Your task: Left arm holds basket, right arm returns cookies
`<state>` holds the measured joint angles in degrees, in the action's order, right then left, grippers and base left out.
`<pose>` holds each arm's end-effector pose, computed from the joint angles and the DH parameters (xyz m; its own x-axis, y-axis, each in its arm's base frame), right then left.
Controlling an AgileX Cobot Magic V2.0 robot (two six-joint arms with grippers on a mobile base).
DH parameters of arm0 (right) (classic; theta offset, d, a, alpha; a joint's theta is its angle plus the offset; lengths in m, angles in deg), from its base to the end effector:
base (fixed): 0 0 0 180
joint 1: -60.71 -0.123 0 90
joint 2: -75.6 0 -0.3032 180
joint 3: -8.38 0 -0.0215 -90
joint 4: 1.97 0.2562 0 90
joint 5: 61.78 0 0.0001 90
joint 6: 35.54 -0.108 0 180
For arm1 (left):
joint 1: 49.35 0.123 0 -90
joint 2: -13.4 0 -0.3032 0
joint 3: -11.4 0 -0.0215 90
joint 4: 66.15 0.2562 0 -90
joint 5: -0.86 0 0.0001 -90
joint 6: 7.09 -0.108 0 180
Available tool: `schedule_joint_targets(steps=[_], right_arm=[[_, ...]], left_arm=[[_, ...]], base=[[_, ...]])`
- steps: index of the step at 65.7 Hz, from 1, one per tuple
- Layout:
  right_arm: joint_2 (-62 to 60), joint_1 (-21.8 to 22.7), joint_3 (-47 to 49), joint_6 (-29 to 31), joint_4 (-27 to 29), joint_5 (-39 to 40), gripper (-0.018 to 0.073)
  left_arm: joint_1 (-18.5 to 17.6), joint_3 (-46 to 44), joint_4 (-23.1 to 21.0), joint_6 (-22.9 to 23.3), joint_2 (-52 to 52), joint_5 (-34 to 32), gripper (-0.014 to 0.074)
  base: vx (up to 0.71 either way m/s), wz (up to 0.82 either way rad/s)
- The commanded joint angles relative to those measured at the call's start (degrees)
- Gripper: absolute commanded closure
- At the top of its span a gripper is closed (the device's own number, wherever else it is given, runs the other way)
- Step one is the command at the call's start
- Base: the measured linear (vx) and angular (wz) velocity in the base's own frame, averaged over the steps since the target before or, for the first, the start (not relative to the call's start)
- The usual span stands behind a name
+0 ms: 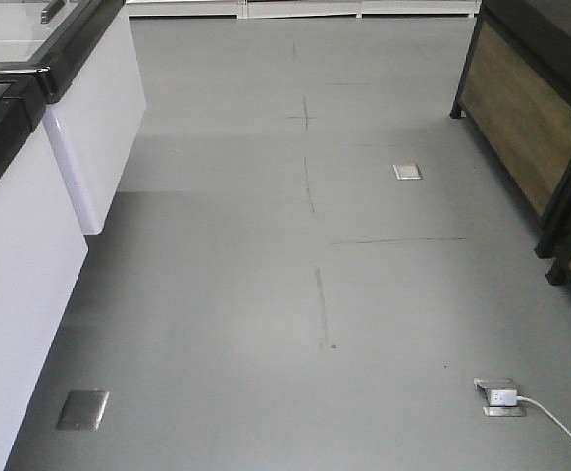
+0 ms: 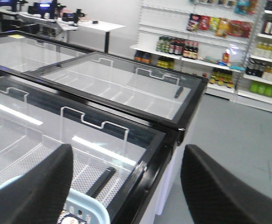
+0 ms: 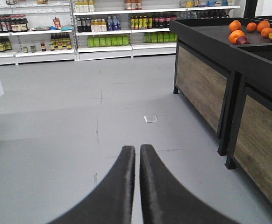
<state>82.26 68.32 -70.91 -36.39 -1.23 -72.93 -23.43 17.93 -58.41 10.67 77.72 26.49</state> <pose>0.0596 -0.0077 0.1843 -0.1189 0.0436 -0.9920 0.1333 0.9907 0.0276 0.1868 0.0978 0.4887 -0.0053 -0.2101 -0.9777 -0.4982 0.8483 -0.1796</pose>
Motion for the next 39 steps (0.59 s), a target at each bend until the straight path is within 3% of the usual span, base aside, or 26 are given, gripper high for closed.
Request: schedule_joint_targets(steps=[1,20,39], right_arm=[[-0.7,0.3,-1.1,0.2,-0.2,4.4,0.0570],[-0.7,0.3,-1.1,0.2,-0.2,4.4,0.0570],[-0.7,0.3,-1.1,0.2,-0.2,4.4,0.0570]], left_arm=[[3.7,-1.6,-0.3,4.4,-2.0,-3.9,0.0118],[13.6,-1.6,-0.3,25.3,-3.1,1.2,0.0118],[15.9,2.1,-0.7,40.7,-3.0,2.3,0.0118]], base=[[0.00,0.00],[0.00,0.00],[0.00,0.00]])
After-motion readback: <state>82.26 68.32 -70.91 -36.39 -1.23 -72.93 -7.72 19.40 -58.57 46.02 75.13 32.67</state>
